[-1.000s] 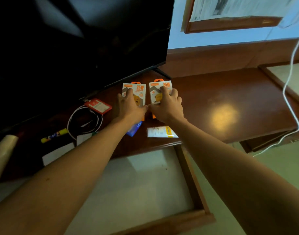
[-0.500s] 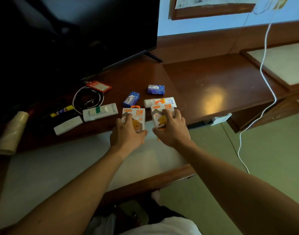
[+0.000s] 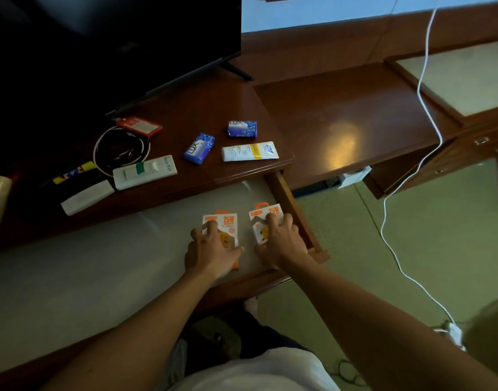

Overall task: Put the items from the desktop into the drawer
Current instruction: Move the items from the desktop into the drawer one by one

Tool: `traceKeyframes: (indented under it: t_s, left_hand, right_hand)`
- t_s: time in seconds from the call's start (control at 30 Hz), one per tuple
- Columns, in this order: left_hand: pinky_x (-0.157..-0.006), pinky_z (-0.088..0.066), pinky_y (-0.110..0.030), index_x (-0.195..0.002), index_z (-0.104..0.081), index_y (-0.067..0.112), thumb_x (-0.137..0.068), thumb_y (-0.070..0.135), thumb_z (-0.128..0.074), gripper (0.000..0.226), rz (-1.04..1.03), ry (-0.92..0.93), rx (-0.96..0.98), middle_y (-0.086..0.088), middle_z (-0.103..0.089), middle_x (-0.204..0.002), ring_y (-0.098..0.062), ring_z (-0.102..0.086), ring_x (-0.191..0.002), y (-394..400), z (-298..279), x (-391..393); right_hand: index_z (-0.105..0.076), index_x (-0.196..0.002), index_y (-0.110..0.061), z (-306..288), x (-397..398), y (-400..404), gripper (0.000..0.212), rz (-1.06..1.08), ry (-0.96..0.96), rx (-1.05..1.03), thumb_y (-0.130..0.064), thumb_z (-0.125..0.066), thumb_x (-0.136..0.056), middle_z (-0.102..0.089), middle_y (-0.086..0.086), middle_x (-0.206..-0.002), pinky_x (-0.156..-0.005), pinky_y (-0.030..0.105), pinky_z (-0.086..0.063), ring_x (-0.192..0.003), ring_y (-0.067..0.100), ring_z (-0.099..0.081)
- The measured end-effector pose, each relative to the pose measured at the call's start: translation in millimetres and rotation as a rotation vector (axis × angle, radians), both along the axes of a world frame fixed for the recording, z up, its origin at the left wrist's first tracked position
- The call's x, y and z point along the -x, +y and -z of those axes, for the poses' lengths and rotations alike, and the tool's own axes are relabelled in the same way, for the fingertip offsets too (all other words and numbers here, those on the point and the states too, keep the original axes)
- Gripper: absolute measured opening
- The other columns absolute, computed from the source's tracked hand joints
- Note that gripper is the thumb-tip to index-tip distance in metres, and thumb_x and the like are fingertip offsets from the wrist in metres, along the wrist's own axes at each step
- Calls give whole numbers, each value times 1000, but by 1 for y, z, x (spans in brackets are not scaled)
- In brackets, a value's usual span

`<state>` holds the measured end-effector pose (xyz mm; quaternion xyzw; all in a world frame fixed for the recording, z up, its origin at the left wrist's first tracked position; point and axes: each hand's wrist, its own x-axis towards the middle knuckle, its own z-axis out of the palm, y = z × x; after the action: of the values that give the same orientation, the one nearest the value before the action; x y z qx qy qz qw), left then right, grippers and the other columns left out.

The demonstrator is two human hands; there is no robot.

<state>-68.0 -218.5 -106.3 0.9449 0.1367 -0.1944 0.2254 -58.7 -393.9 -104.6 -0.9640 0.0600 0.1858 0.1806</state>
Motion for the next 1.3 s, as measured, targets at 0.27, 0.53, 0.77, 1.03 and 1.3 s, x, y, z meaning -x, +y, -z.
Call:
traceKeyframes:
  t_s: [0.27,0.53,0.77,1.03,1.3]
  left_hand:
    - [-91,-51,-42,-142,-15,31,-68,61,-78,101,-23,78,46,-14,-30,-137,-37,-53,-114,-16,30,-5]
    - [-97,-50,-46,-151,3,39,-67,61,-81,121,-22,114,60,-17,-25,-141,-40,-52,-116,-18,45,-10]
    - [-94,-48,-39,-154,-7,43,-83,53,-69,95,-29,148,217,-18,-30,-136,-40,-54,-111,-18,47,-18]
    - [-101,-48,-42,-151,-15,52,-85,35,-69,87,-5,171,351,-16,-39,-132,-36,-51,-114,-27,48,-19]
    - [-90,-58,-43,-138,-16,70,-72,30,-78,99,-36,172,456,-7,-53,-127,-28,-62,-103,-34,63,-22]
  right_hand:
    - [-15,-148,-19,25,-17,-1,102,-47,201,123,-47,-78,-73,-33,20,-140,-97,49,-47,-128,41,-41]
    - [-15,-153,-5,27,-19,6,87,-75,98,410,-43,-61,-91,-25,24,-153,-104,48,-40,-136,41,-33]
    - [-22,-152,-15,32,-32,2,70,-246,-32,339,-39,-53,-94,-20,14,-159,-102,50,-38,-137,43,-30]
    - [-31,-151,-25,25,-41,-17,62,-264,39,228,-34,-57,-95,-32,5,-157,-93,48,-48,-132,42,-37]
    - [-35,-149,-26,30,-51,-22,59,-281,111,194,-22,-56,-94,-36,4,-154,-99,51,-46,-128,42,-41]
